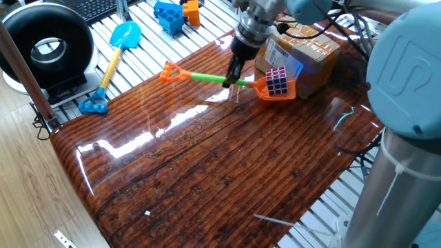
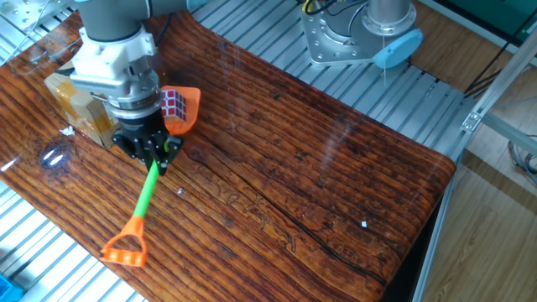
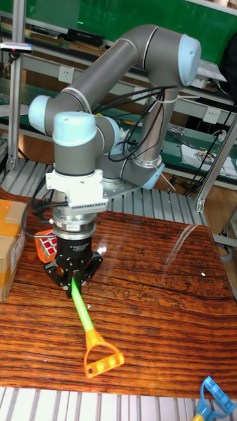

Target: Use a shovel to scoop up an object

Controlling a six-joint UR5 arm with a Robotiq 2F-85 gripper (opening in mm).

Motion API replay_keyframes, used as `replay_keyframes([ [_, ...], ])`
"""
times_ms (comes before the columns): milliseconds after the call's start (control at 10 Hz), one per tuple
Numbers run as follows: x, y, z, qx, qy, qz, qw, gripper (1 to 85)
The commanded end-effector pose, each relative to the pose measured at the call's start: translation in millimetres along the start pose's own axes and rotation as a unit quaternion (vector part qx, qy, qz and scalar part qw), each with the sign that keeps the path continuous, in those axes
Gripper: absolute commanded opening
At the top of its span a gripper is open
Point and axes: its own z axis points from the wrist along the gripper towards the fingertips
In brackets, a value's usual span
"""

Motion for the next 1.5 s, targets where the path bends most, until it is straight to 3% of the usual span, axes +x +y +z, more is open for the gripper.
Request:
replay_keyframes([
  [0, -6.3, -9.5, 0.2, 0.019, -0.005, 0.081, 0.9966, 1.0],
  [200, -11.0, -26.3, 2.0, 0.028, -0.014, 0.13, 0.9911, 1.0],
  [400, -5.0, -40.1, 6.4, 0.027, -0.018, 0.174, 0.9841, 1.0],
  [600, 9.3, -53.6, 3.0, 0.052, -0.004, 0.21, 0.9763, 1.0],
  [1200, 23.3, -35.7, -3.4, 0.057, -0.008, 0.229, 0.9717, 1.0],
  [1400, 28.4, -39.7, -2.0, 0.058, -0.011, 0.222, 0.9733, 1.0],
])
